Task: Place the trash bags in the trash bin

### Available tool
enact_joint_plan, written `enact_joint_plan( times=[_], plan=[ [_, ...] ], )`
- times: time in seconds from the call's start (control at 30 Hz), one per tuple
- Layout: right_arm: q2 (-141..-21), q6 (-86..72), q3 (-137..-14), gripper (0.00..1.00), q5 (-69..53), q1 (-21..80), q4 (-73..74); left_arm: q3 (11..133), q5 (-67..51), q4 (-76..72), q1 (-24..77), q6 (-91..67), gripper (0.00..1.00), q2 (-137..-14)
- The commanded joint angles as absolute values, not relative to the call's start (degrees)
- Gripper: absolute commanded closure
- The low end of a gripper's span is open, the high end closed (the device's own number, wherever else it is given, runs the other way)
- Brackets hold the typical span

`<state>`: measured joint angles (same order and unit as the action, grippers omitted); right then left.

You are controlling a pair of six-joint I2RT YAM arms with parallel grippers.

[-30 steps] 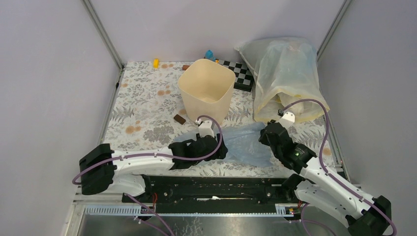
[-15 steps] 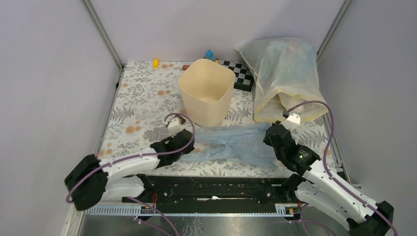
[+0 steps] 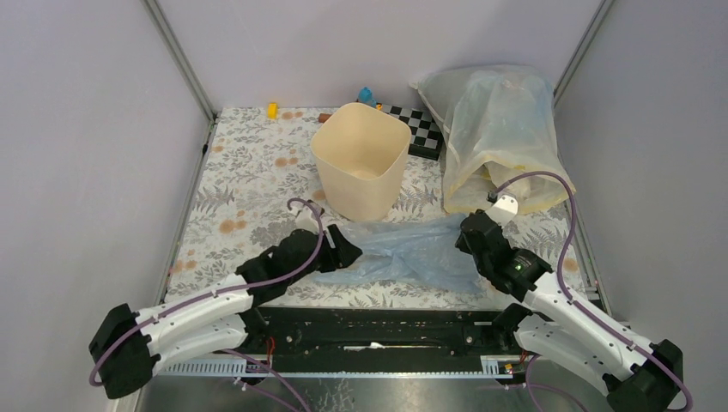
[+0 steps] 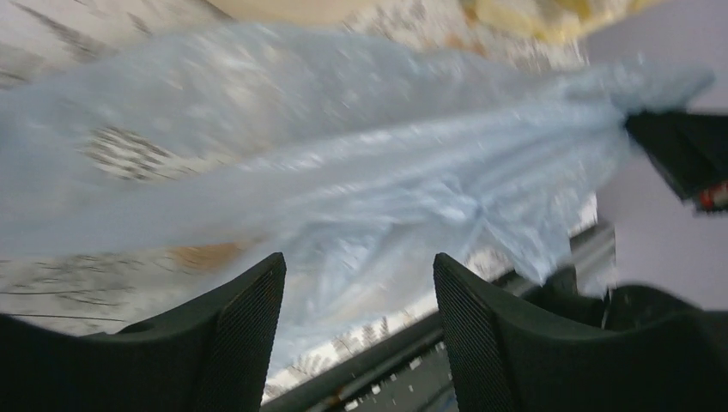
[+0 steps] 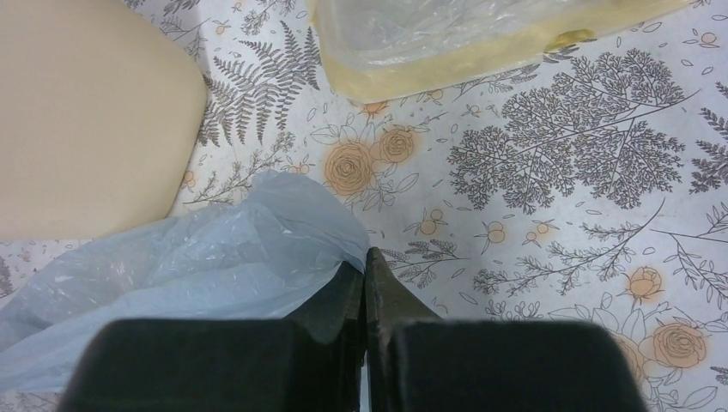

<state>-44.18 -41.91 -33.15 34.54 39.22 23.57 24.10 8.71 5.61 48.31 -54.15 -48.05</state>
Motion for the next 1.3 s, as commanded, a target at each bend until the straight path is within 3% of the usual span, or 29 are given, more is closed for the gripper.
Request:
enact_joint_plan(
  times=[0.0, 0.23, 0.57, 0.73, 0.93, 1.03, 1.17, 1.27],
  plan=[
    [-44.2, -42.8, -35.3, 1.00, 34.2, 39.0, 21.3, 27.9, 5.6, -1.9, 55.4, -56.5, 0.33, -51.6],
    [-44.2, -43.0, -35.1, 1.00, 33.5, 38.9, 20.9, 32.1, 7.5, -9.3, 62.6, -60.2, 0.35, -61.8],
    [-42.7, -43.2, -34.4, 1.00, 33.2, 38.9, 20.8, 35.3, 16.2, -11.8, 62.0, -70.3, 0.28, -73.7],
    [-41.7, -43.3, -33.8, 1.00, 33.0, 39.0, 20.5, 33.1, 16.3, -15.2, 57.9, -74.0, 0.41, -75.6],
    [-42.3, -43.2, -33.3, 1.00, 32.1, 39.0, 19.5, 35.1, 14.5, -15.0, 55.5, -72.5, 0.46, -79.8],
    [-42.1, -43.0, -33.5, 1.00, 32.4, 38.9, 19.8, 34.2, 14.6, -13.9, 54.3, -72.5, 0.57, -80.8],
    [-40.7, -43.0, -33.5, 1.00, 34.3, 38.9, 20.9, 30.0, 12.2, -16.8, 51.6, -71.9, 0.81, -80.3],
    [-40.6, -43.1, -34.6, 1.00, 37.4, 39.0, 23.5, 28.6, 12.8, -13.8, 50.4, -69.1, 0.86, -77.8]
  ],
)
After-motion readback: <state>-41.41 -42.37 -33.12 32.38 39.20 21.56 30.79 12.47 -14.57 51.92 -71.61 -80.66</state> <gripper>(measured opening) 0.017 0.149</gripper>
